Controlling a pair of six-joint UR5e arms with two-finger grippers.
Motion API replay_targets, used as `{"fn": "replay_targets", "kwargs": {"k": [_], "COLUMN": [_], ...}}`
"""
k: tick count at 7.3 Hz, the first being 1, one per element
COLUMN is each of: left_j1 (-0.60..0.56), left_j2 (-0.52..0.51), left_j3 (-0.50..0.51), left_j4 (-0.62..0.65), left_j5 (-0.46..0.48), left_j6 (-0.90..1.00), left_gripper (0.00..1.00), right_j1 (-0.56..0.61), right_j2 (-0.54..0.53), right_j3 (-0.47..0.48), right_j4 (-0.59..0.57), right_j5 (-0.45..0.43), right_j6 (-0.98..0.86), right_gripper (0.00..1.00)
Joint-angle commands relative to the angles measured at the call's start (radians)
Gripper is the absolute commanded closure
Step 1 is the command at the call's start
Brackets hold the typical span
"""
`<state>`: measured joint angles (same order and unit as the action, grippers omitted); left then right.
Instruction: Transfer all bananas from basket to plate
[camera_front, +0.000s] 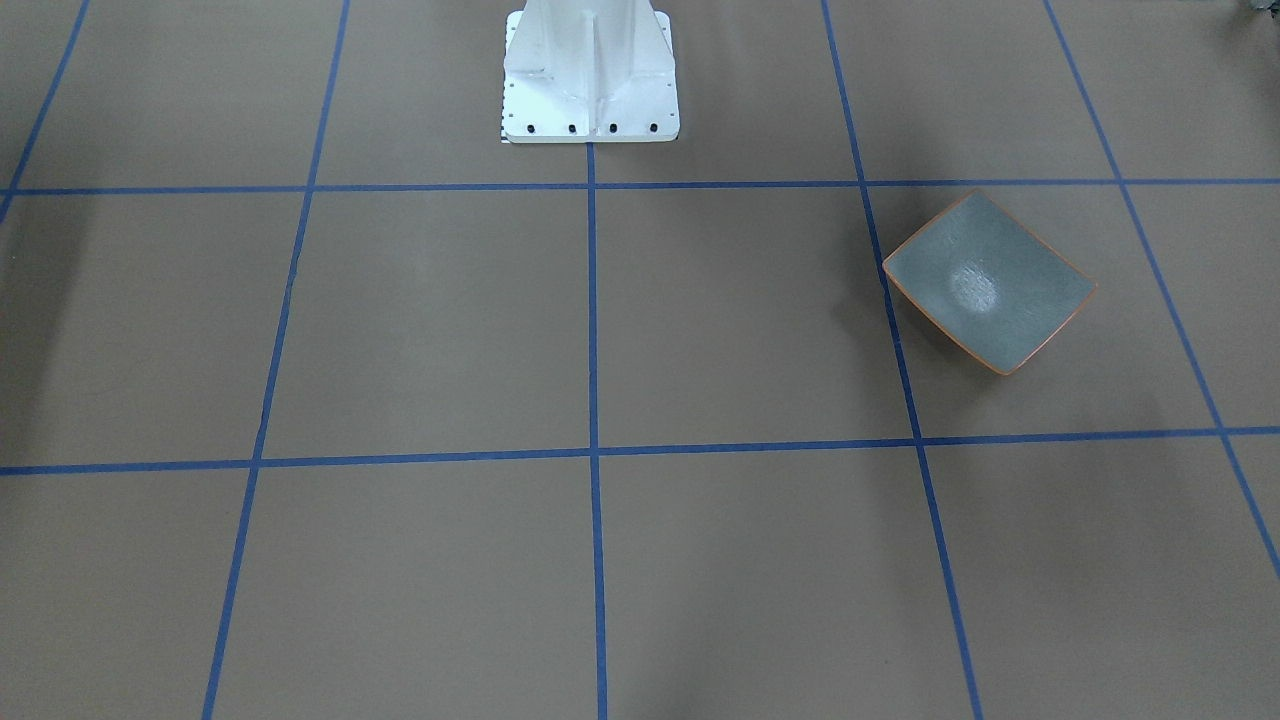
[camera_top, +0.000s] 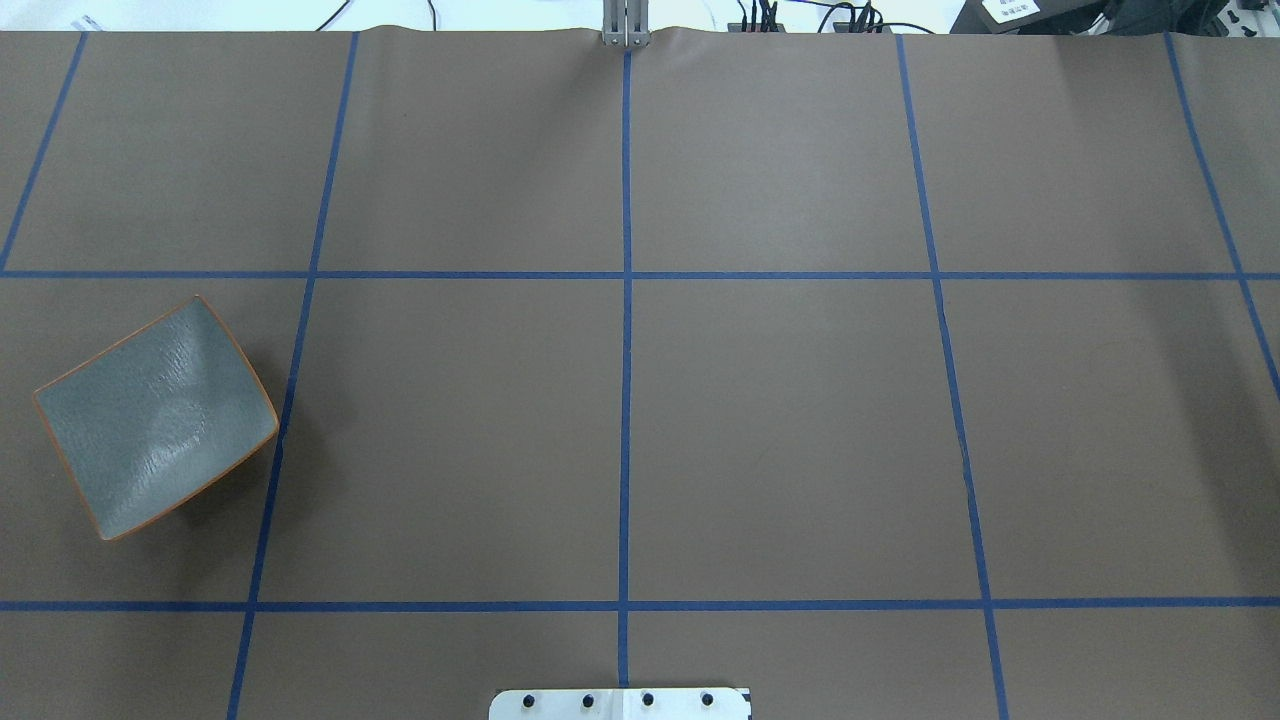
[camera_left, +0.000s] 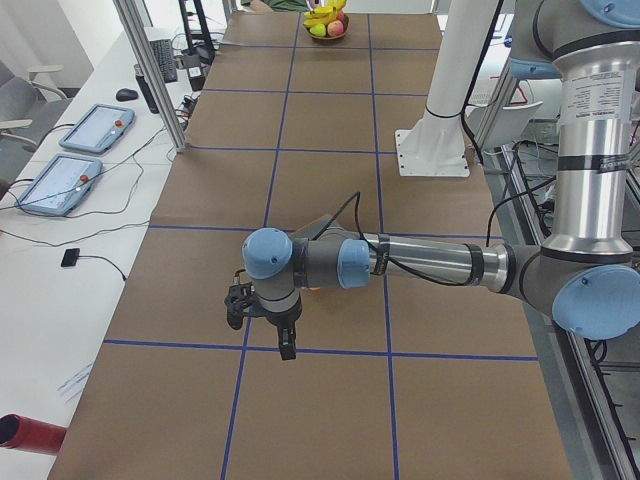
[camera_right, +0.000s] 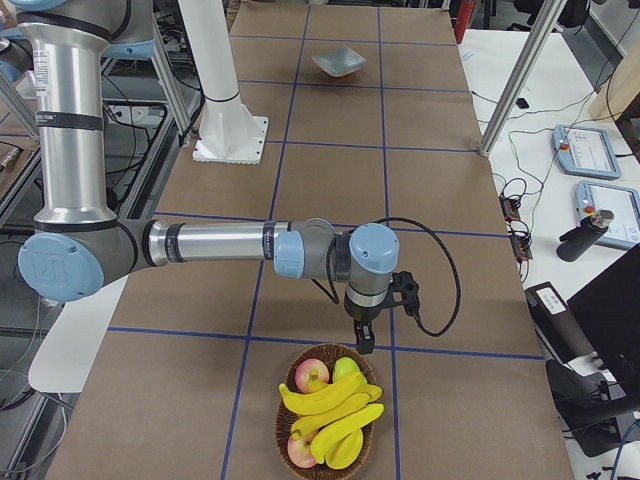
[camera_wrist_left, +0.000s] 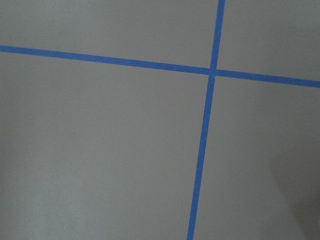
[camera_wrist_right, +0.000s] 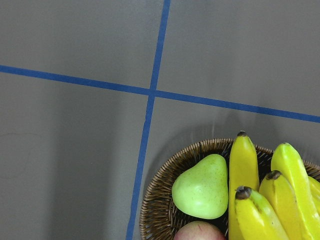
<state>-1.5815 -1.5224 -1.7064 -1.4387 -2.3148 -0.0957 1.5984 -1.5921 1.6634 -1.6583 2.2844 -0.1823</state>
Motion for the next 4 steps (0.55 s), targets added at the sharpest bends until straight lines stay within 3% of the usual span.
{"fn": "replay_targets", "kwargs": {"k": [1, 3, 4], "left_j1": [0.000, 0.000, 0.000], "left_j2": [0.004, 0.004, 0.004], "left_j3": [-0.001, -0.001, -0.001], "left_j4": [-0.014, -0.014, -0.016], "left_j5": [0.000, 0.000, 0.000], "left_j6": [-0.001, -0.001, 0.001], "left_gripper": [0.00, 0.00, 0.00], "right_j1": [0.000, 0.000, -0.012], "right_j2": [-0.009, -0.003, 0.000], "right_j3": [-0.002, -0.013, -0.013], "right_j4": [0.002, 0.003, 0.002], "right_j5": [0.000, -0.040, -0.130], "right_j6": [0.003, -0.015, -0.017], "right_gripper": [0.00, 0.00, 0.00]}}
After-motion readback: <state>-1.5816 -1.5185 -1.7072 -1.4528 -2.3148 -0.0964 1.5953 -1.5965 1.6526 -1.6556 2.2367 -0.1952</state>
